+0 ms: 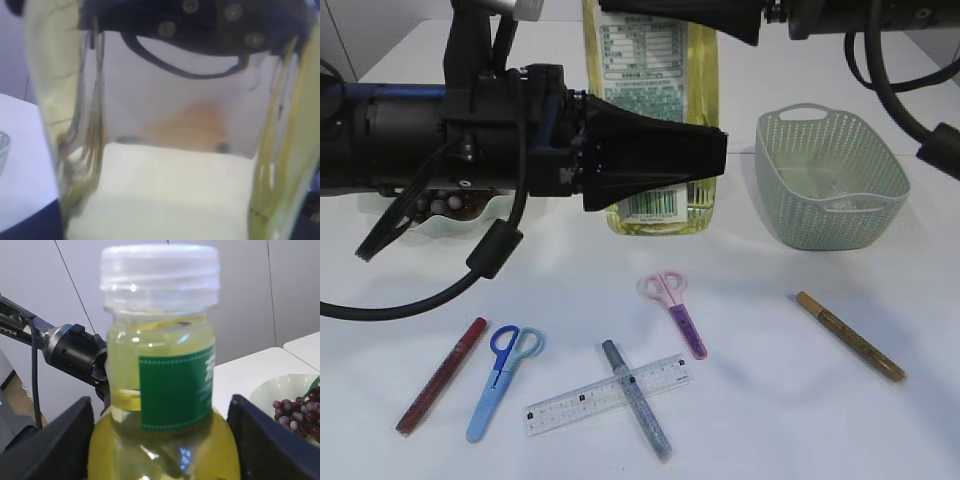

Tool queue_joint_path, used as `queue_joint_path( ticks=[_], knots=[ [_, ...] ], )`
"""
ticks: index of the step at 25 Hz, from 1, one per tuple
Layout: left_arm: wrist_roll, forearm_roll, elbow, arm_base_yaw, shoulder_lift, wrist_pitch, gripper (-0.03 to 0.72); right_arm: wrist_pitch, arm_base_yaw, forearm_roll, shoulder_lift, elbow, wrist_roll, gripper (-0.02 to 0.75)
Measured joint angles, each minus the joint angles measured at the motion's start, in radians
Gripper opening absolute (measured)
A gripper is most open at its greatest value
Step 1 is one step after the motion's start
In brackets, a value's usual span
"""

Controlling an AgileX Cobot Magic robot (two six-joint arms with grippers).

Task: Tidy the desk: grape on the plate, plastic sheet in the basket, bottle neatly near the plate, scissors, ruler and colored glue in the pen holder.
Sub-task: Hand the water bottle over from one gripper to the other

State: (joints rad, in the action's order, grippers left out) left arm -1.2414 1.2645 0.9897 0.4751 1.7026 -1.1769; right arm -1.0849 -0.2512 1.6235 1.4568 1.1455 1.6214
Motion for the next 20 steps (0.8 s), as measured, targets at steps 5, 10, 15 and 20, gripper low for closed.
queue_joint_path(
  ticks=[5,10,15,20],
  knots=[
    [0.009,0.000,0.000,0.000,0.000,0.002,0.450,0.009,0.000,0.024,-0.010,0.000,0.000,0.629],
    [0.011,-0.002,-0.002,0.000,0.001,0.022,0.450,0.021,0.000,0.105,-0.034,0.002,0.000,0.629],
    [0.011,-0.004,-0.002,0.000,0.001,0.024,0.450,0.038,0.000,0.119,-0.035,0.031,0.000,0.629],
    [0.008,-0.007,-0.002,0.000,0.001,0.039,0.450,0.083,0.000,0.127,-0.035,0.096,0.000,0.626]
  ],
)
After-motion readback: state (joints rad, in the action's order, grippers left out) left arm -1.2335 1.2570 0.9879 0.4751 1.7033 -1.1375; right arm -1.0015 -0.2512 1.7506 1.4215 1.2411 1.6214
